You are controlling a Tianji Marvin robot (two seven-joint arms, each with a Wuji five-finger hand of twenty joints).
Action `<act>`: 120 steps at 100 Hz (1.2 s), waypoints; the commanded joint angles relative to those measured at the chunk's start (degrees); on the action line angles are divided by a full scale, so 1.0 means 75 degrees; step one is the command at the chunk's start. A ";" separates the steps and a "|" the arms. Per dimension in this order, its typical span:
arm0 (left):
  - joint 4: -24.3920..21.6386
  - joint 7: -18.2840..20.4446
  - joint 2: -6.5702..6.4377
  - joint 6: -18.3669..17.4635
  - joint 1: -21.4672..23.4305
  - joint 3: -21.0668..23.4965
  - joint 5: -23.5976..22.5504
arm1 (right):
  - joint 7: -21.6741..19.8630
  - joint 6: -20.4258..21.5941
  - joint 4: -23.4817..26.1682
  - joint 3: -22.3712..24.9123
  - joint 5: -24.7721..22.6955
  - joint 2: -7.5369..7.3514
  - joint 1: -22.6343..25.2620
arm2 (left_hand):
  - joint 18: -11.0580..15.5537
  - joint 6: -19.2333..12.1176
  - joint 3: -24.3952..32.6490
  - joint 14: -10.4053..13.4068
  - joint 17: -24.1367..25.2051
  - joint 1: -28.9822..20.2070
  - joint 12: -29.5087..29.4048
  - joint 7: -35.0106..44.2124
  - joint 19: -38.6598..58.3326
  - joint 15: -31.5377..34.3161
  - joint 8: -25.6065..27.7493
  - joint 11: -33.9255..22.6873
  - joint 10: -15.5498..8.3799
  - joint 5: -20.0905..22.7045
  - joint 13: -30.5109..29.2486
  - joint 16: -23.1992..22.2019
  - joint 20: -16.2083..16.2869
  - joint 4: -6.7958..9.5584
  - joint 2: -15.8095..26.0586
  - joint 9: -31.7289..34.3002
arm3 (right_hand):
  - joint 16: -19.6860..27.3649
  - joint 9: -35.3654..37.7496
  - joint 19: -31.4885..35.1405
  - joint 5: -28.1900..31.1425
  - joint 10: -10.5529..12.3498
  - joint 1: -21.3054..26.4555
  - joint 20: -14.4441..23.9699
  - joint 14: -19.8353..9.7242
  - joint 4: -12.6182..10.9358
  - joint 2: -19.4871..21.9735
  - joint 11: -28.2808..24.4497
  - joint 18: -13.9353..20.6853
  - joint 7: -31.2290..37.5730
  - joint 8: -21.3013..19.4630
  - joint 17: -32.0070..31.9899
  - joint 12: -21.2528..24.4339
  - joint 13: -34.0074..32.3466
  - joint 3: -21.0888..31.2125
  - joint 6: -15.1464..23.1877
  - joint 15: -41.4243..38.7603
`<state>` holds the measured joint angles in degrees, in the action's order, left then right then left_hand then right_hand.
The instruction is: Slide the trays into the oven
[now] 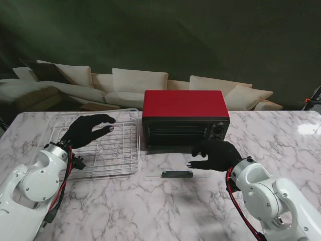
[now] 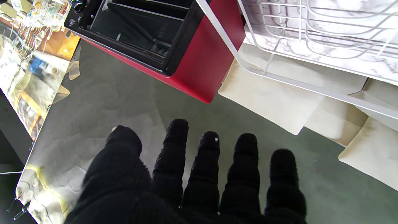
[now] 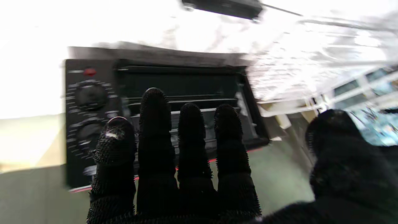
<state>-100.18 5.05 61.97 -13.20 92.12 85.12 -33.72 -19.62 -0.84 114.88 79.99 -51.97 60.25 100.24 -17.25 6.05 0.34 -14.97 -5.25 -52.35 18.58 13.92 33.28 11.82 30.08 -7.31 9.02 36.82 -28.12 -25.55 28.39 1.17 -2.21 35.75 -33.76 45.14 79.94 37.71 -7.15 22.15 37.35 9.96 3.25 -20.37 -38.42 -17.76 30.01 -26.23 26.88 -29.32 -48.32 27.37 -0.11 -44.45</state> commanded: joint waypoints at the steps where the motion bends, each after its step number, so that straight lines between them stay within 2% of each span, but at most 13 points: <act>1: 0.0009 0.0114 0.0002 0.0034 -0.0023 -0.0055 -0.0012 | -0.0027 -0.0129 -0.0053 0.0175 0.0190 -0.0095 0.0214 | -0.0177 0.0097 -0.0213 -0.0055 0.0083 -0.0096 0.0078 -0.0071 -0.0136 0.0097 -0.0032 -0.0016 0.0054 0.0148 -0.0061 -0.0110 0.0160 -0.0135 0.0331 0.0173 | -0.0259 0.0147 0.0415 0.0131 0.0137 -0.0166 0.0166 -0.0033 0.0015 -0.0394 -0.0418 0.0203 0.0272 -0.0290 0.0218 -0.0284 -0.0196 0.0230 0.0048 -0.0448; 7: 0.0020 0.0118 0.0001 0.0045 -0.0033 -0.0082 -0.0015 | 0.0045 -0.0190 -0.0071 0.0350 -0.0032 -0.0080 0.0370 | -0.0187 0.0100 -0.0215 -0.0051 0.0081 -0.0087 0.0079 -0.0076 -0.0135 0.0098 -0.0035 -0.0019 0.0049 0.0142 -0.0064 -0.0111 0.0158 -0.0136 0.0343 0.0181 | -0.0397 0.0203 0.0611 0.0156 0.0228 -0.0009 0.0198 -0.0084 0.0018 -0.0832 -0.0627 0.0305 0.0482 -0.0459 0.0290 -0.0458 -0.0217 0.0392 0.0093 -0.0741; 22: 0.0057 0.0109 0.0005 0.0103 -0.0084 -0.0178 -0.0010 | 0.0402 -0.0514 -0.0440 0.0560 -0.0664 -0.0037 0.0475 | -0.0178 0.0096 -0.0210 -0.0054 0.0080 -0.0102 0.0082 -0.0073 -0.0130 0.0101 -0.0032 -0.0021 0.0052 0.0142 -0.0069 -0.0116 0.0156 -0.0134 0.0335 0.0189 | -0.0515 0.0096 0.0862 -0.0066 0.0498 -0.0147 0.0183 -0.0322 0.0101 -0.1626 -0.0840 0.0559 0.0817 -0.0785 0.0350 -0.0705 -0.0181 0.1066 0.0333 -0.1001; 36: 0.0049 0.0160 -0.0003 0.0165 -0.0113 -0.0246 -0.0010 | 0.0847 -0.1064 -0.0968 0.0501 -0.0947 0.0010 0.0348 | -0.0181 0.0096 -0.0214 -0.0060 0.0087 -0.0099 0.0084 -0.0070 -0.0130 0.0102 -0.0031 -0.0023 0.0042 0.0150 -0.0068 -0.0118 0.0153 -0.0135 0.0337 0.0195 | -0.0823 -0.0249 0.1012 -0.0435 0.0682 -0.0217 0.0288 -0.0582 0.0170 -0.2053 -0.1319 0.0781 0.1131 -0.1055 0.0270 -0.1127 0.0029 0.0883 0.0431 -0.1524; 51: 0.0048 0.0177 -0.0005 0.0175 -0.0116 -0.0270 -0.0003 | 0.0934 -0.1600 -0.1371 0.0313 -0.1397 0.0008 0.0154 | -0.0178 0.0096 -0.0216 -0.0062 0.0085 -0.0089 0.0085 -0.0073 -0.0130 0.0108 -0.0032 -0.0024 0.0045 0.0144 -0.0085 -0.0121 0.0148 -0.0135 0.0345 0.0201 | -0.0967 -0.0700 0.1019 -0.0872 0.0826 -0.0485 0.0364 -0.0765 0.0165 -0.2062 -0.1543 0.0915 0.1332 -0.1276 0.0138 -0.1400 0.0339 0.1019 0.0433 -0.1719; 66: 0.0011 0.0174 -0.0002 0.0205 -0.0080 -0.0267 -0.0003 | 0.0916 -0.1961 -0.1807 0.0007 -0.1576 -0.0011 -0.0114 | -0.0175 0.0099 -0.0212 -0.0057 0.0083 -0.0102 0.0086 -0.0071 -0.0126 0.0107 -0.0030 -0.0024 0.0046 0.0147 -0.0080 -0.0122 0.0146 -0.0134 0.0344 0.0201 | -0.0990 -0.0867 0.0957 -0.0961 0.0812 -0.0649 0.0369 -0.0783 0.0159 -0.2055 -0.1537 0.0978 0.1407 -0.1350 0.0050 -0.1446 0.0476 0.1121 0.0462 -0.1716; 72: 0.0007 0.0166 -0.0001 0.0208 -0.0072 -0.0266 -0.0005 | 0.1011 -0.2085 -0.2037 -0.0164 -0.1543 -0.0011 -0.0264 | -0.0178 0.0089 -0.0211 -0.0057 0.0079 -0.0105 0.0087 -0.0069 -0.0123 0.0108 -0.0028 -0.0026 0.0048 0.0147 -0.0083 -0.0123 0.0145 -0.0133 0.0337 0.0205 | -0.0898 -0.1237 0.0753 -0.1300 0.0751 -0.0803 0.0370 -0.0826 0.0188 -0.2067 -0.1299 0.0967 0.0908 -0.1051 -0.0218 -0.1352 0.0749 0.1276 0.0279 -0.1454; 80: 0.0003 0.0169 -0.0002 0.0213 -0.0066 -0.0265 -0.0009 | 0.1032 -0.2191 -0.2306 -0.0355 -0.1681 -0.0028 -0.0439 | -0.0172 0.0097 -0.0211 -0.0067 0.0079 -0.0106 0.0088 -0.0067 -0.0119 0.0108 -0.0025 -0.0025 0.0051 0.0146 -0.0083 -0.0124 0.0145 -0.0133 0.0339 0.0200 | -0.0821 -0.1661 0.0543 -0.1840 0.0828 -0.1059 0.0380 -0.0939 0.0218 -0.2028 -0.1160 0.0983 0.0423 -0.0729 -0.0468 -0.1253 0.1030 0.1415 0.0123 -0.1225; 89: -0.0002 0.0167 0.0000 0.0222 -0.0058 -0.0268 0.0002 | 0.1101 -0.2375 -0.2623 -0.0583 -0.1629 -0.0032 -0.0666 | -0.0171 0.0100 -0.0211 -0.0061 0.0078 -0.0107 0.0089 -0.0068 -0.0116 0.0108 -0.0023 -0.0027 0.0049 0.0142 -0.0083 -0.0125 0.0145 -0.0132 0.0343 0.0202 | -0.0807 -0.1873 0.0397 -0.2260 0.0847 -0.1047 0.0428 -0.0969 0.0207 -0.1999 -0.1208 0.0959 -0.0008 -0.0379 -0.0625 -0.1195 0.1179 0.1522 -0.0008 -0.1156; 101: -0.0011 0.0189 -0.0005 0.0228 -0.0046 -0.0261 -0.0002 | 0.1097 -0.2582 -0.2920 -0.0838 -0.1561 -0.0044 -0.0885 | -0.0179 0.0097 -0.0210 -0.0062 0.0086 -0.0111 0.0088 -0.0068 -0.0120 0.0107 -0.0019 -0.0027 0.0050 0.0140 -0.0081 -0.0125 0.0140 -0.0131 0.0344 0.0206 | -0.0776 -0.2033 0.0252 -0.2356 0.0798 -0.0888 0.0501 -0.0965 0.0151 -0.1732 -0.1214 0.0920 -0.0192 -0.0062 -0.0774 -0.1110 0.1314 0.1370 -0.0094 -0.1074; 111: -0.0021 0.0190 -0.0004 0.0236 -0.0034 -0.0250 0.0002 | 0.1050 -0.2661 -0.3048 -0.1000 -0.1582 -0.0059 -0.0992 | -0.0180 0.0089 -0.0211 -0.0069 0.0077 -0.0112 0.0088 -0.0068 -0.0116 0.0112 -0.0019 -0.0026 0.0053 0.0143 -0.0092 -0.0127 0.0140 -0.0131 0.0336 0.0209 | -0.0786 -0.2129 0.0137 -0.2496 0.0726 -0.0836 0.0554 -0.0928 0.0104 -0.1222 -0.1258 0.0878 -0.0404 0.0192 -0.0967 -0.1116 0.1507 0.1187 0.0090 -0.1045; 116: -0.0021 0.0188 -0.0004 0.0236 -0.0032 -0.0247 0.0001 | 0.1033 -0.2649 -0.3096 -0.1067 -0.1595 -0.0066 -0.1041 | -0.0180 0.0085 -0.0213 -0.0059 0.0078 -0.0106 0.0088 -0.0066 -0.0117 0.0107 -0.0018 -0.0025 0.0046 0.0148 -0.0083 -0.0125 0.0139 -0.0132 0.0338 0.0208 | -0.0825 -0.2133 0.0097 -0.2550 0.0710 -0.0874 0.0603 -0.0910 0.0090 -0.1137 -0.1294 0.0865 -0.0592 0.0427 -0.0993 -0.1170 0.1533 0.1072 0.0339 -0.1084; 120: -0.0023 0.0192 -0.0004 0.0238 -0.0030 -0.0247 0.0008 | 0.0944 -0.2670 -0.3100 -0.1129 -0.1621 -0.0077 -0.1078 | -0.0175 0.0091 -0.0211 -0.0065 0.0079 -0.0109 0.0089 -0.0064 -0.0117 0.0110 -0.0015 -0.0027 0.0050 0.0150 -0.0089 -0.0126 0.0138 -0.0131 0.0339 0.0212 | -0.0834 -0.2182 0.0089 -0.2652 0.0692 -0.0887 0.0613 -0.0912 0.0087 -0.1086 -0.1282 0.0854 -0.0671 0.0499 -0.1002 -0.1180 0.1562 0.1064 0.0340 -0.1087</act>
<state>-100.13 5.60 61.92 -11.62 91.76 83.37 -33.70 -11.57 -20.59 92.04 72.07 -63.67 59.70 92.41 -17.27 6.06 0.34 -14.97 -5.25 -52.35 18.58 13.92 33.28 11.83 30.08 -7.31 9.02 36.83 -28.16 -25.55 28.40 1.17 -2.21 35.77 -40.00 30.32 80.92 20.18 -1.46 17.37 40.65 3.39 4.24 -29.24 -48.02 -11.32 25.99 -24.21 20.15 -37.82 -37.50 36.09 0.67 -52.33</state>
